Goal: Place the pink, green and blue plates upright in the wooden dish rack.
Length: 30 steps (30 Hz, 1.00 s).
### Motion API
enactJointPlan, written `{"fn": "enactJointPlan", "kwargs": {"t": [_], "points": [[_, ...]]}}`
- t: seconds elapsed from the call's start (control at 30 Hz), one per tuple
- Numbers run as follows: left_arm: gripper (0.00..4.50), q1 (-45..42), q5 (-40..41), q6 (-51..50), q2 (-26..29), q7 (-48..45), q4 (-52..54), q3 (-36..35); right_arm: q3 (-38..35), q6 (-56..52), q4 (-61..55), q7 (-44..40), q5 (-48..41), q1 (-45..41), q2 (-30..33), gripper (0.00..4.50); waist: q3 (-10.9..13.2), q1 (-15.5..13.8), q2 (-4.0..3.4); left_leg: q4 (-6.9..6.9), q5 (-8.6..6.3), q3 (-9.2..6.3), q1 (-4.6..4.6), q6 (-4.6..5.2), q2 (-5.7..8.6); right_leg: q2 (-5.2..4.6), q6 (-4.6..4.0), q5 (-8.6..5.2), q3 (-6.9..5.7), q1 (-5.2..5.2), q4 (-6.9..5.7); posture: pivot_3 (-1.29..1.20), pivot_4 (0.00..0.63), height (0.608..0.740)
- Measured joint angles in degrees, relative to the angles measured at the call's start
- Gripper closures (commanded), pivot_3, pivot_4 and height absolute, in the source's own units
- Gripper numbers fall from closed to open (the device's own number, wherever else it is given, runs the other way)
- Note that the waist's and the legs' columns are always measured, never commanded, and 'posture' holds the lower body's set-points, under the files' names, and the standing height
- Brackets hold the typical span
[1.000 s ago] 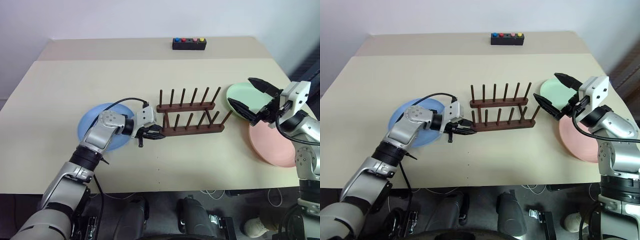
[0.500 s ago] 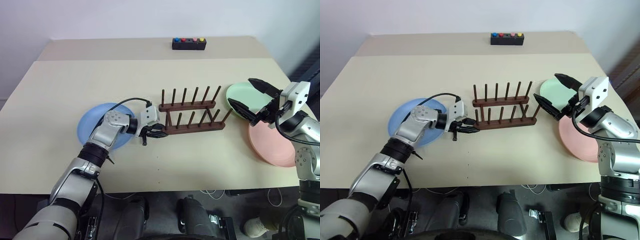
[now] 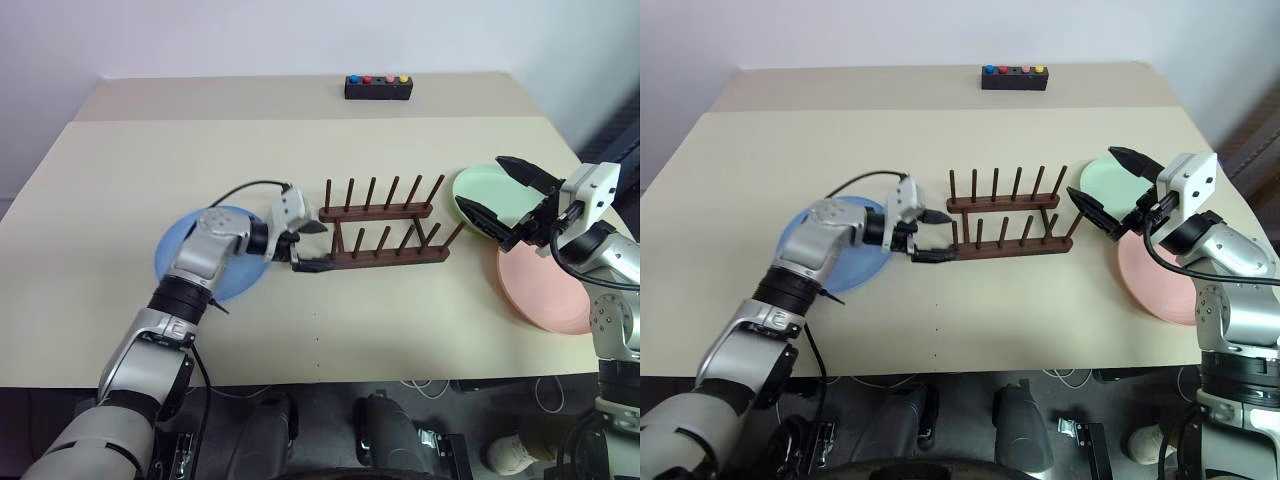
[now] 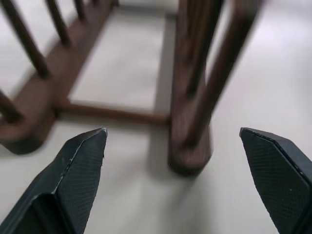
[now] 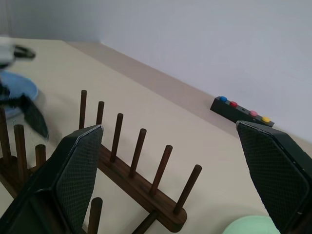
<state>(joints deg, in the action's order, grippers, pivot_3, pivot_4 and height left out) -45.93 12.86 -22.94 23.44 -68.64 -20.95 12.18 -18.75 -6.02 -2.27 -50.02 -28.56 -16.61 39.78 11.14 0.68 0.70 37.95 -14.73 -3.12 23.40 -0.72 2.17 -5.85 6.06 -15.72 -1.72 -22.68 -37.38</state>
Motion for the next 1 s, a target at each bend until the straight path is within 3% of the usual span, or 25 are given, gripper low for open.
{"fn": "enactJointPlan", "kwargs": {"t": [0.23, 0.33, 0.53, 0.67, 0.8, 1.0], "points": [[0.03, -3.96, 5.86, -12.35, 11.63, -1.25, 6.91, -7.32, -0.05, -4.03, -0.29, -0.93, -3.84, 0.27, 0.0, 0.0, 0.0, 0.36, -0.01, -0.02, 0.0, 0.0, -0.04, 0.0, -0.04, 0.05, 0.0, 0.0, 0.02, -0.01, -0.06, 0.0, 0.15, 0.74], [1.31, -3.52, 10.04, -17.45, 14.32, -3.86, 8.82, -9.61, -0.09, -6.52, -0.3, -1.3, -5.94, 0.01, 0.0, 1.31, 0.0, -0.05, -0.01, 0.0, 0.0, 0.0, -0.02, 0.0, -0.03, 0.03, 0.0, 0.0, 0.02, 0.01, -0.01, 0.0, 0.15, 0.74], [4.4, -1.5, 24.6, -33.63, 13.66, -3.3, 17.72, -17.38, -0.91, -11.25, -3.41, -5.31, -11.74, 1.58, 1.01, 4.46, 0.0, -0.07, 0.0, 0.01, -0.02, -0.03, 0.01, 0.02, -0.04, 0.02, 0.01, -0.01, 0.02, 0.03, 0.07, 0.0, 0.15, 0.74], [4.46, 4.27, 30.36, -39.47, 9.85, -0.58, 26.1, -15.4, -1.26, -13.16, -6.11, -8.46, -13.95, 4.5, 2.25, 4.49, 0.0, -0.05, 0.0, 0.05, -0.01, -0.04, -0.01, 0.02, -0.04, 0.0, 0.0, 0.0, 0.03, 0.06, 0.02, 0.0, 0.15, 0.74], [4.46, 10.07, 31.1, -40.08, 5.63, 4.64, 32.45, -10.6, -0.49, -14.31, -8.47, -10.69, -13.65, 8.17, 3.76, 4.49, 0.0, -0.01, -0.01, 0.03, -0.02, -0.04, -0.06, 0.02, -0.04, 0.0, 0.0, 0.0, 0.06, 0.09, 0.04, 0.0, 0.15, 0.74], [4.46, 14.39, 19.48, -30.29, 7.12, 10.32, 34.17, 1.05, 5.05, -9.52, -8.45, -11.98, -2.92, 12.03, 6.09, 4.49, -0.01, -0.08, -0.02, 0.03, -0.02, -0.02, -0.06, 0.02, -0.02, 0.0, -0.01, 0.0, 0.08, 0.08, 0.05, 0.0, 0.15, 0.74]]}}
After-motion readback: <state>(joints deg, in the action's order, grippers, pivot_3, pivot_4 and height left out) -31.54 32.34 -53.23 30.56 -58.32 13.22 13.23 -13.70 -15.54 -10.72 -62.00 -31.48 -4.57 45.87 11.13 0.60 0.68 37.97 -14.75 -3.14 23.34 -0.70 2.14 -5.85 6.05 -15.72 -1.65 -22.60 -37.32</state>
